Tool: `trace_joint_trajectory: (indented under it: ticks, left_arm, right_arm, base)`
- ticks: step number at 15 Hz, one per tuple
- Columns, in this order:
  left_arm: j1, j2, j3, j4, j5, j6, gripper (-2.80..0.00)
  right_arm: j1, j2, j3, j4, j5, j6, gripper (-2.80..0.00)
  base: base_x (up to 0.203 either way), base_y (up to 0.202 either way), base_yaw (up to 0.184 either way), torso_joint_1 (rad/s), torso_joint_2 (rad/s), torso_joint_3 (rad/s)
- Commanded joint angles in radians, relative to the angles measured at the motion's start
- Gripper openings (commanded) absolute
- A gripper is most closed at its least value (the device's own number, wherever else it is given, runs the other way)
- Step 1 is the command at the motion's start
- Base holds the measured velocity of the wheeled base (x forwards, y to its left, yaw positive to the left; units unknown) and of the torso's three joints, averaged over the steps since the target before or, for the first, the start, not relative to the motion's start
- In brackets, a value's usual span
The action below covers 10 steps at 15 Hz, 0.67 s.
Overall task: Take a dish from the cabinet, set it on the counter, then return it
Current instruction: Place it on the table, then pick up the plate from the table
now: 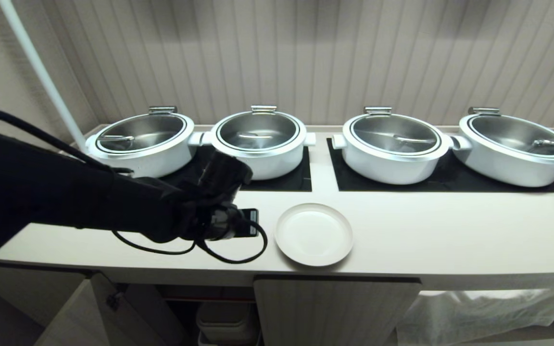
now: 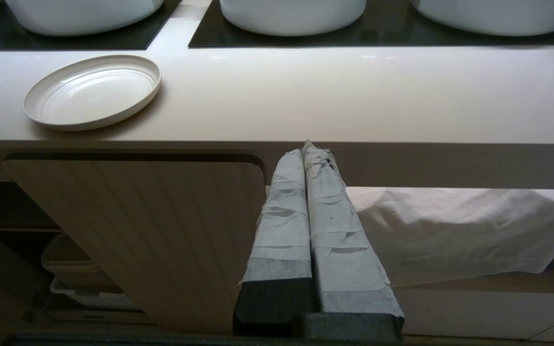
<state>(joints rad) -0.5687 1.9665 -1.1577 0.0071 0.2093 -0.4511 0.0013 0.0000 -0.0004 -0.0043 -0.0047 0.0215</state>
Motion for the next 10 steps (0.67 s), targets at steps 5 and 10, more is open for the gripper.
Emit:
trace_joint_trajectory:
  ticks: [5,10]
  left_arm:
    - [-0.017,-0.182,0.196,-0.004,0.090,-0.003,-2.80]
    - [0.109,-0.357,0.346,0.011,0.093,0.009,-2.80]
  right_arm:
    - [0.000,0.000,0.000,0.000,-0.001,0.000,-2.80]
    - [0.000,0.000,-0.001,-0.001,0.000,0.000,-2.80]
  base:
    - [0.000,0.000,0.000,0.000,0.00,0.000]
    - [0.000,0.000,0.000,0.000,0.00,0.000]
